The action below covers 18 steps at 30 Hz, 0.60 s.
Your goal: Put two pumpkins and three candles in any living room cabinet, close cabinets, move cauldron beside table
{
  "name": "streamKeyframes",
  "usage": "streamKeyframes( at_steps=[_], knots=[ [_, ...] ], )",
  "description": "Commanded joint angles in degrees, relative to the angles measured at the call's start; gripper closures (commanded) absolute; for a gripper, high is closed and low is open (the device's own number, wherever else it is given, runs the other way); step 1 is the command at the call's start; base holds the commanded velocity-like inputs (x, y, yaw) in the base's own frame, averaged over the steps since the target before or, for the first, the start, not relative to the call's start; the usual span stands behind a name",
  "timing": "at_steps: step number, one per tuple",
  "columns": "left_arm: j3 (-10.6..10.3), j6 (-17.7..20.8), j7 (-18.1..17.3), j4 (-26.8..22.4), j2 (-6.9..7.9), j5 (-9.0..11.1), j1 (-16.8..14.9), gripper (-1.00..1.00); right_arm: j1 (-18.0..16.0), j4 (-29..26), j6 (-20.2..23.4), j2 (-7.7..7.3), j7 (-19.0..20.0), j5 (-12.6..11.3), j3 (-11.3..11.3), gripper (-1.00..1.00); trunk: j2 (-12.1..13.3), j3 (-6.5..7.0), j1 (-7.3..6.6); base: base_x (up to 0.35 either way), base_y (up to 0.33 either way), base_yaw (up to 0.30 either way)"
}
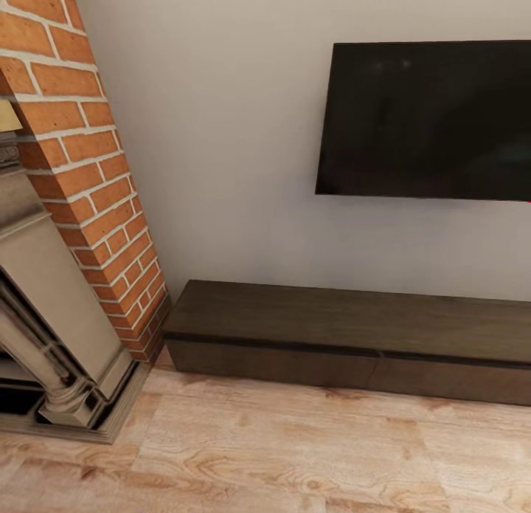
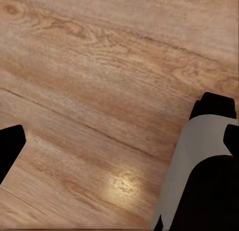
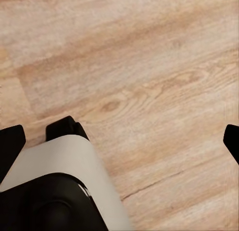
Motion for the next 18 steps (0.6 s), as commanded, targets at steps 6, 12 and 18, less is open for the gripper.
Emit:
streamKeyframes(
  at_steps=[6,12,18],
  knots=[
    [-0.42,-0.03,0.2,-0.06,0.24,0.42,0.57,-1.0,-0.01,0.28,-0.08,0.07,-0.07,-0.45,0.37,-1.0,-0.02,-0.05,0.0,0.0,0.0,0.0],
    [-0.41,-0.05,0.13,-0.06,-0.2,0.43,0.63,-1.0,0.0,0.26,-0.14,-0.02,-0.06,-0.45,0.35,-1.0,-0.02,-0.05,0.0,0.0,0.0,0.0],
    [-0.41,-0.05,0.12,-0.06,-0.15,0.45,0.64,-1.0,0.0,0.37,-0.14,-0.04,-0.06,-0.43,0.34,-1.0,-0.02,-0.05,0.0,0.0,0.0,0.0]
  ],
)
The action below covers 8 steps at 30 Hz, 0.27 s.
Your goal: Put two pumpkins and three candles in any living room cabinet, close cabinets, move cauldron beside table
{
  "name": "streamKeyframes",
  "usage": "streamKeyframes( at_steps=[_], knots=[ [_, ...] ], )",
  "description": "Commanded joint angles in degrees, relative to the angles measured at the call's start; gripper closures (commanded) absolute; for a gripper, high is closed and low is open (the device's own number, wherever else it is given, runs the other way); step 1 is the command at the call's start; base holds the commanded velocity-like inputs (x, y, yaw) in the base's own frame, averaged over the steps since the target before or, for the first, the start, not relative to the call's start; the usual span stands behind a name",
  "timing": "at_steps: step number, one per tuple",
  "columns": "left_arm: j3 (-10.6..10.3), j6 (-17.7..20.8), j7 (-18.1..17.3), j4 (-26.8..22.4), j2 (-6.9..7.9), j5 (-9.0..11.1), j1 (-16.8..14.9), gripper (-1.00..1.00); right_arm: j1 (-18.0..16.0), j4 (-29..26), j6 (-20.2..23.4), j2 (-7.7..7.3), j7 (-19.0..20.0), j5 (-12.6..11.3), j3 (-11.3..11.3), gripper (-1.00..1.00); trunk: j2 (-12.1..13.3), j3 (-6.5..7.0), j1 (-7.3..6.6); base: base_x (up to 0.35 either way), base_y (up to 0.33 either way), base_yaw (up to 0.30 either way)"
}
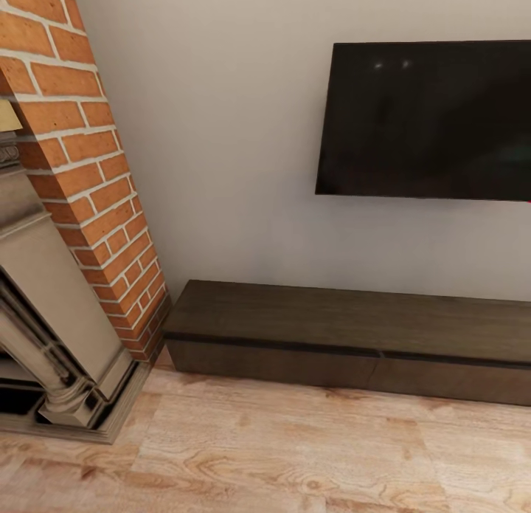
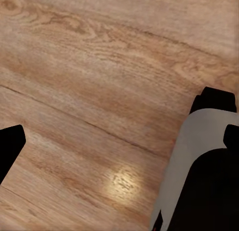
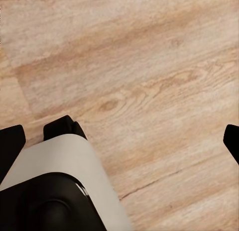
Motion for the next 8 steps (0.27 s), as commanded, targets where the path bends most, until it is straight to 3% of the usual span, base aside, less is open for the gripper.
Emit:
streamKeyframes(
  at_steps=[1,8],
  knots=[
    [-0.49,0.09,0.17,-0.07,-0.03,0.49,-0.01,-1.0,-0.04,0.06,-0.13,0.04,-0.07,-0.26,0.43,-1.0,-0.02,-0.05,0.0,0.0,0.0,0.0],
    [-0.49,0.09,0.18,-0.07,-0.02,0.5,-0.01,-1.0,-0.04,0.03,-0.14,0.1,-0.06,-0.32,0.43,-1.0,-0.02,-0.05,0.0,0.0,0.0,0.0]
  ],
)
